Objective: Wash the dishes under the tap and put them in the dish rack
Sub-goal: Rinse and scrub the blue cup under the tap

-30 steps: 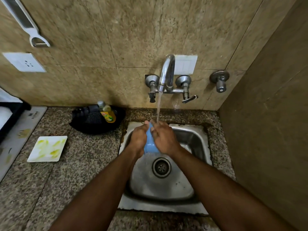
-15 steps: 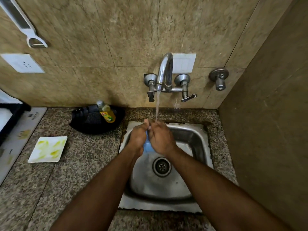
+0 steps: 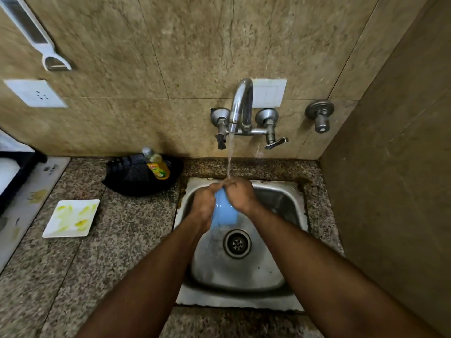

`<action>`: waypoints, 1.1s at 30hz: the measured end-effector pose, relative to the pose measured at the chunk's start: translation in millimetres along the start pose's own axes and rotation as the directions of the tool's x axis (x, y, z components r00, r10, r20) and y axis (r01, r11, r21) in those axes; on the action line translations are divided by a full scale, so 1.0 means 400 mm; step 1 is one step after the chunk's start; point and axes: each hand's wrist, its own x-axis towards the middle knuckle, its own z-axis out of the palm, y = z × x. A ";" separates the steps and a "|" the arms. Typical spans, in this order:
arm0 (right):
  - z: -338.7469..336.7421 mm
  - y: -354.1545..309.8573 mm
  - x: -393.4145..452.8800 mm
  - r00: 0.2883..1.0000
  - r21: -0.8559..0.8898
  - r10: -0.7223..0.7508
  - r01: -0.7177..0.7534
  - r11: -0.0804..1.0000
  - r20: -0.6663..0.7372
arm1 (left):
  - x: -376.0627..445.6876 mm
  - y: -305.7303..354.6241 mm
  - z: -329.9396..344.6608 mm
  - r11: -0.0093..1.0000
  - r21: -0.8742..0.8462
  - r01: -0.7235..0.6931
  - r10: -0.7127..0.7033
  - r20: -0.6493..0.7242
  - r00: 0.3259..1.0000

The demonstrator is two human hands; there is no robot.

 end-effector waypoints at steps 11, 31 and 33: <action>-0.018 0.017 -0.042 0.974 0.516 0.207 -0.226 0.826 0.095 | -0.002 -0.001 -0.028 0.997 -0.023 -0.079 0.082 0.213 0.974; -0.034 -0.046 -0.115 0.956 -0.320 -0.294 0.276 0.906 -0.009 | 0.010 0.032 -0.020 0.897 -0.441 0.035 -0.080 -0.084 0.993; -0.039 -0.032 -0.084 0.998 -0.074 -0.053 0.056 0.996 0.046 | -0.008 0.032 0.000 0.939 -0.342 0.031 -0.052 -0.054 0.997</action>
